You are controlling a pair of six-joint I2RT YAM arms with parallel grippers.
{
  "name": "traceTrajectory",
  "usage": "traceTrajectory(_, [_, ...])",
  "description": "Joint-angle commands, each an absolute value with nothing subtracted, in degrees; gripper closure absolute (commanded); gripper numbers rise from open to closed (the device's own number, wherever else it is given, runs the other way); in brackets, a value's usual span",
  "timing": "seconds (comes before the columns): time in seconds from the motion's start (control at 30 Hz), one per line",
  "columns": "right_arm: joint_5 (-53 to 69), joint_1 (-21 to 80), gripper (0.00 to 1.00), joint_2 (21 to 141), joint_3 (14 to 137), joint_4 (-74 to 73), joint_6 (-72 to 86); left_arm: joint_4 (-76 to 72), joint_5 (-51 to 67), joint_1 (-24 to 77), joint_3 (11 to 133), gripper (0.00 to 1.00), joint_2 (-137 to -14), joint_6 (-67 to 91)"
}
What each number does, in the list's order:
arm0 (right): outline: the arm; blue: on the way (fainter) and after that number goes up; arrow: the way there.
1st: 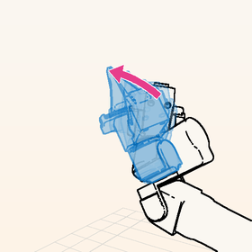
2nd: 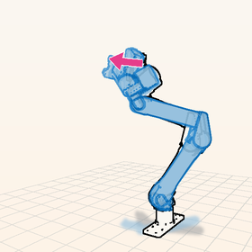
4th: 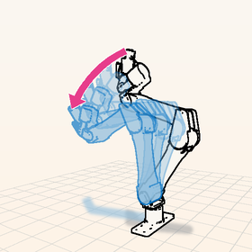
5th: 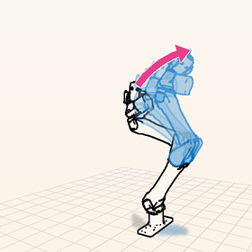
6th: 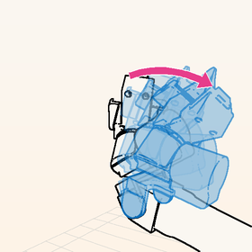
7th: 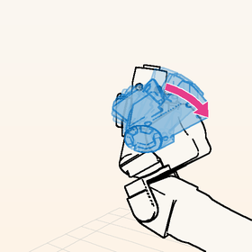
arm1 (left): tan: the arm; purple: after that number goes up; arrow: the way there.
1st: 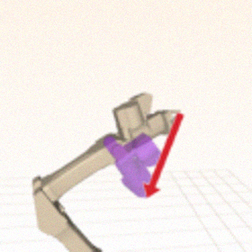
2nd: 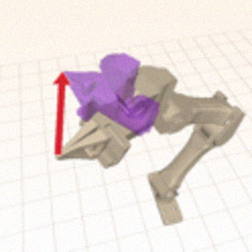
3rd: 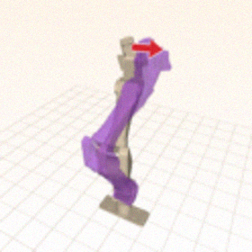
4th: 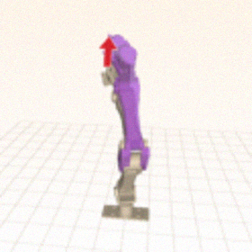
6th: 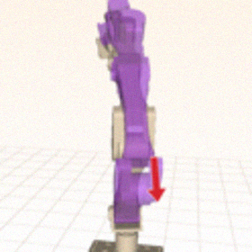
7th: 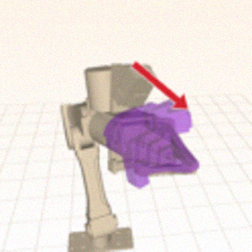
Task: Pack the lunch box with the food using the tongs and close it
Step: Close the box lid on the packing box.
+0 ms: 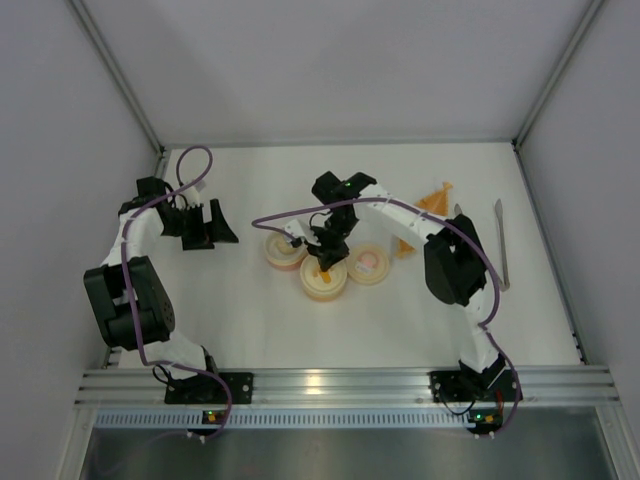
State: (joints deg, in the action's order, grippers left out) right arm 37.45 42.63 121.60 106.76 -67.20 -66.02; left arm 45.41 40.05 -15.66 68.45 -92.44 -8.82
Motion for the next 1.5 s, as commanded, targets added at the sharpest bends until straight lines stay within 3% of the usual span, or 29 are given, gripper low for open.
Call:
traceTrajectory(0.0, [39.2, 43.07, 1.0, 122.69, 106.35, -67.15, -67.24, 43.51, 41.22, -15.73, 68.12, 0.02, -93.08, -8.7])
traceTrajectory(0.6, [40.87, 43.07, 1.0, 126.65, 111.27, -71.1, -66.71, 43.51, 41.31, -15.64, 67.85, 0.02, -93.16, -9.14])
traceTrajectory(1.47, [40.78, 42.36, 1.0, 132.45, 107.23, -69.09, -61.97, 42.89, 42.1, -15.73, 65.92, 0.02, -91.05, -12.66])
